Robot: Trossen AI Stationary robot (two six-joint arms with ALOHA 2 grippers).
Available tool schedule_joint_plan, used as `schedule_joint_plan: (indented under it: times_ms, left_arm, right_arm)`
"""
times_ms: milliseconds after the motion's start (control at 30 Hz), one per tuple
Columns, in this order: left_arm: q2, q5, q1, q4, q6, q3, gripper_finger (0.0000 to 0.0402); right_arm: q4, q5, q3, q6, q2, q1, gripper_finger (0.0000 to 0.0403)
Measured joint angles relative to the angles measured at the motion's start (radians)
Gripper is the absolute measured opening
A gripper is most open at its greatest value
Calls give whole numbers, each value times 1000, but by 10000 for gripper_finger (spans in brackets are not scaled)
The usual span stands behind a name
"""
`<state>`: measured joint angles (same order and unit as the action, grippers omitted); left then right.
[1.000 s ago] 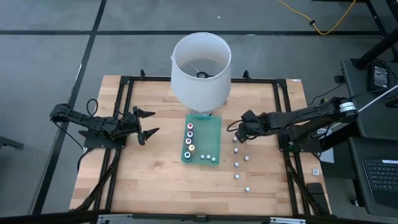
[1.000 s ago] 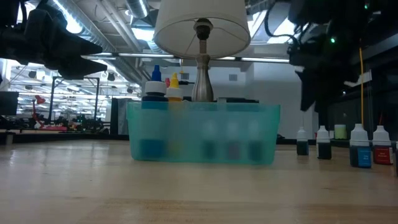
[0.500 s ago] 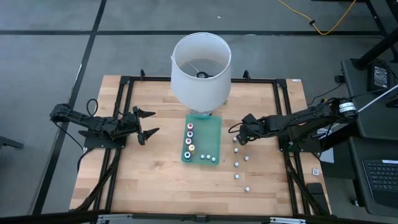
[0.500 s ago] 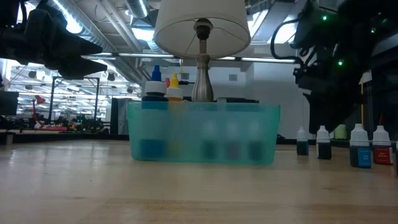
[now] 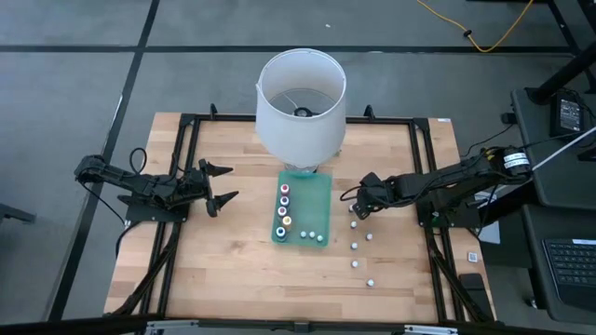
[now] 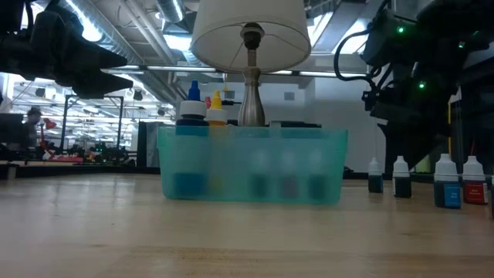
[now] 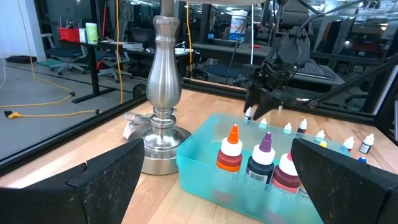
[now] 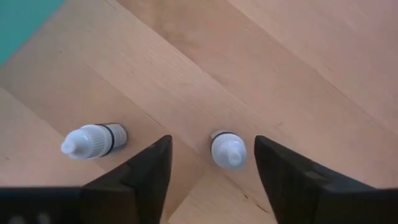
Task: Pick & Place food coloring
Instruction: Put the small black food coloring bottle into the green bin
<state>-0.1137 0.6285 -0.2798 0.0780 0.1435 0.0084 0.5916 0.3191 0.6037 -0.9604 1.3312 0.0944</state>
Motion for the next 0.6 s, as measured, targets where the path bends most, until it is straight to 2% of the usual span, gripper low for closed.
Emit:
schedule_joint_plan:
  times_ms: [433, 600]
  left_arm:
    - [0, 0, 0, 0, 0, 0, 400]
    - [0, 0, 0, 0, 0, 0, 400]
  right_arm:
    - [13, -5, 0, -13, 0, 0, 103]
    - [99, -1, 28, -8, -1, 0, 58]
